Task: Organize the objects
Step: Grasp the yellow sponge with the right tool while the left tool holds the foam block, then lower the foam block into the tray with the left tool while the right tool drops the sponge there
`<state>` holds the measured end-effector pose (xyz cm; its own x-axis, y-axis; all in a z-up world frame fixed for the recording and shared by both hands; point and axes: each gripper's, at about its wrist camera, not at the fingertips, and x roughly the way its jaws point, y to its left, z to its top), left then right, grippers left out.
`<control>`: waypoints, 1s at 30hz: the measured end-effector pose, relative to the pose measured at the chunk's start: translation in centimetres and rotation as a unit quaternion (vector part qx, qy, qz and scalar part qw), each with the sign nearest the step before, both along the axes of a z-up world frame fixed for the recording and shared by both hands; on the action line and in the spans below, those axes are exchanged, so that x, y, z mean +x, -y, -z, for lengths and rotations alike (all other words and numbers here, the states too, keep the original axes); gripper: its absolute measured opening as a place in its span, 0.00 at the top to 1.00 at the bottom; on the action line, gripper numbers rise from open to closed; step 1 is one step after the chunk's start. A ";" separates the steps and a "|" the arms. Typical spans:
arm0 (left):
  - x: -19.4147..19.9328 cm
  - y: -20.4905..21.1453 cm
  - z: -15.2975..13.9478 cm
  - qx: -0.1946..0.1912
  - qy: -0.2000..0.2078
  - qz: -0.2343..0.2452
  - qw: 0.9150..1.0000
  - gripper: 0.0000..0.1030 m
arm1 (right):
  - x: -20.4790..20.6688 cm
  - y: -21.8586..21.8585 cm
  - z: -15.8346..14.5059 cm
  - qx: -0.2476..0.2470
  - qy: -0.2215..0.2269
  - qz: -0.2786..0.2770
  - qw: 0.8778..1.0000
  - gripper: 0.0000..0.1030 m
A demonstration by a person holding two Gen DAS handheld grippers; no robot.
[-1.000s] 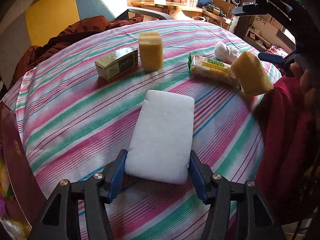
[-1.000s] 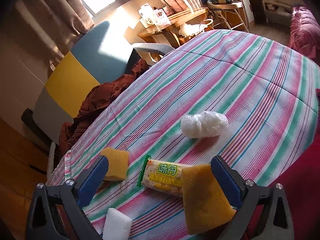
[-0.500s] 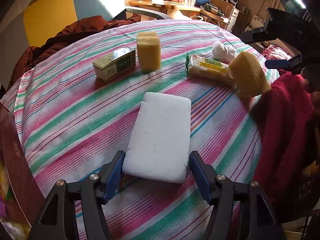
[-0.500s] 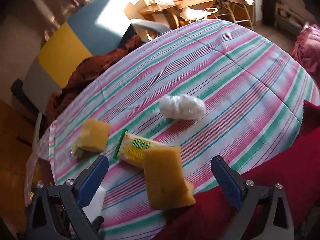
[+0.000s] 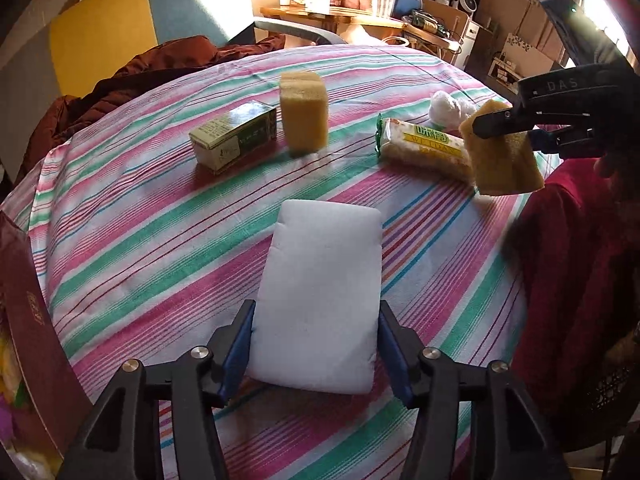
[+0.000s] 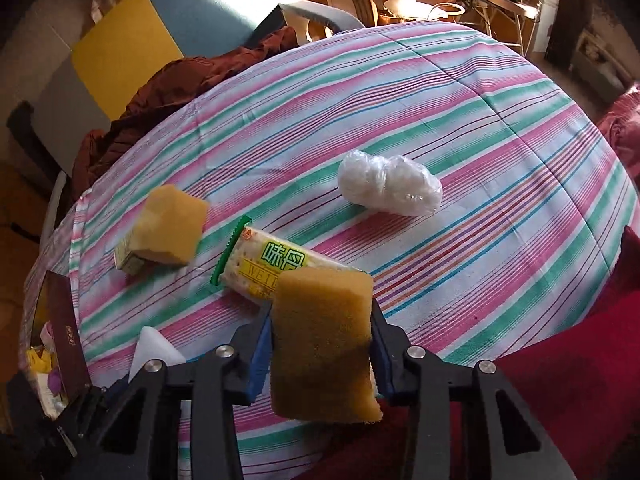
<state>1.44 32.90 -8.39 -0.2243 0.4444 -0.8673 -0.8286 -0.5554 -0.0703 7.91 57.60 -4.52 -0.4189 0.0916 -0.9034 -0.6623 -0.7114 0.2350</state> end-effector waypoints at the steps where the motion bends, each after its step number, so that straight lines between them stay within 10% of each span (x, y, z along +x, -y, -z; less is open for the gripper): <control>1: 0.0 0.5 -0.2 0.003 0.003 -0.005 1.000 0.44 | 0.2 -0.2 -0.1 -0.003 -0.009 0.004 1.000 0.58; 16: -1.8 11.7 -8.4 0.107 -0.018 -0.120 0.987 0.43 | -0.2 4.9 -3.8 0.022 -0.088 -0.035 0.995 0.58; 30: -5.8 27.8 -9.7 0.126 -0.046 -0.336 0.932 0.43 | -10.0 24.6 -6.9 -0.007 -0.142 -0.287 0.947 0.58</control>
<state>-4.39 5.13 1.36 -0.5940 0.3637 -0.7175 -0.3091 -0.9267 -0.2139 -2.06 33.00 2.42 -0.6218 -0.2361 -0.7468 -0.0754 -0.9310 0.3571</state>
